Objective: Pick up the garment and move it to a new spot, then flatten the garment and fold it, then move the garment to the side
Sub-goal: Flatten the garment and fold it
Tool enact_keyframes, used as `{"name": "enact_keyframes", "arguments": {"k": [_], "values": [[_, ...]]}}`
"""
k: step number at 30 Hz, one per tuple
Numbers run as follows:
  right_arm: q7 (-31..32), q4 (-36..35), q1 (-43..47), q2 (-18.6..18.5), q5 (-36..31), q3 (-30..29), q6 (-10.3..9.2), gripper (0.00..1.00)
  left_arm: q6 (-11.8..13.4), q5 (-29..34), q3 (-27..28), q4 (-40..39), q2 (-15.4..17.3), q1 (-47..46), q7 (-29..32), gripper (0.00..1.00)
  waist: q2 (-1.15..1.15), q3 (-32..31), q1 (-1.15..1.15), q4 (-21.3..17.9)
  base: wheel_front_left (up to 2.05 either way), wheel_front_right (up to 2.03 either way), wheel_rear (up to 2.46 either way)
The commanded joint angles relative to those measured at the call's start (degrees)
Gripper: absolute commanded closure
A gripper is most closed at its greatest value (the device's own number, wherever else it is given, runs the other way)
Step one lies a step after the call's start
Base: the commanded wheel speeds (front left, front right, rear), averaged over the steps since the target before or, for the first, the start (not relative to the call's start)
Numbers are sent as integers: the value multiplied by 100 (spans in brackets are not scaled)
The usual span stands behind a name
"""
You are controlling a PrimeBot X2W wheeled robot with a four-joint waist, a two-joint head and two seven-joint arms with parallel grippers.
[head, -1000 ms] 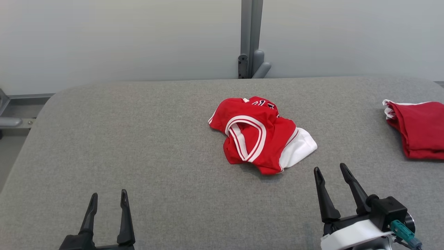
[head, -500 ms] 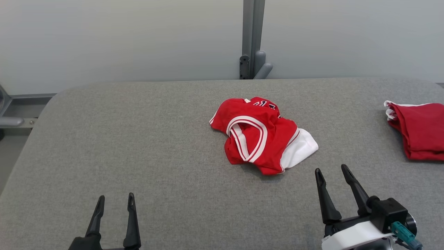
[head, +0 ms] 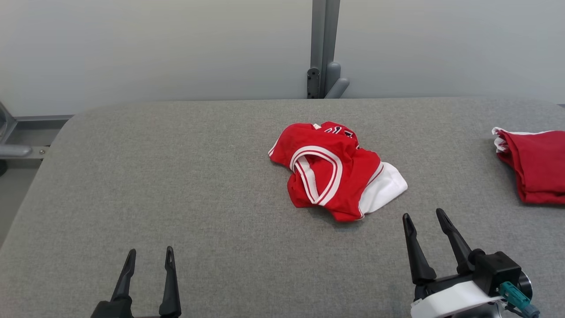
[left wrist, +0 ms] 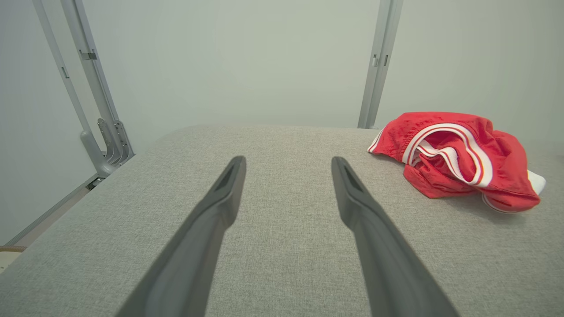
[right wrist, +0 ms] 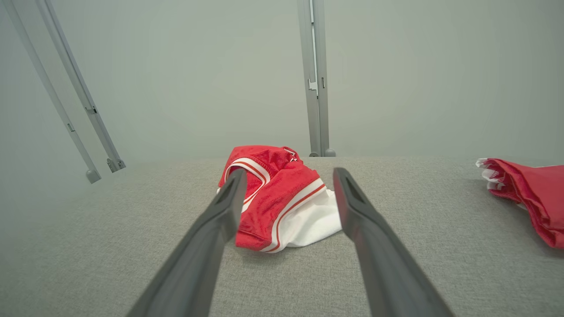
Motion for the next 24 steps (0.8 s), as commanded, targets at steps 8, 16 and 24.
{"name": "enact_keyframes", "arguments": {"k": [8,16,24], "values": [[-18,-25,4,-16,-22,-69,-6,0,-47,-149,-83,62,1,-102,-13,0,0,57,0,-12,0,0,0],[-18,-48,-93,-17,-128,-58,-6,0,-489,-708,-496,273,1,-330,-13,0,0,231,0,-138,0,0,0],[-18,-209,-287,-16,-265,-41,-6,0,-701,-1119,-1239,570,6,-911,-12,0,0,674,0,-362,0,0,0]]}}
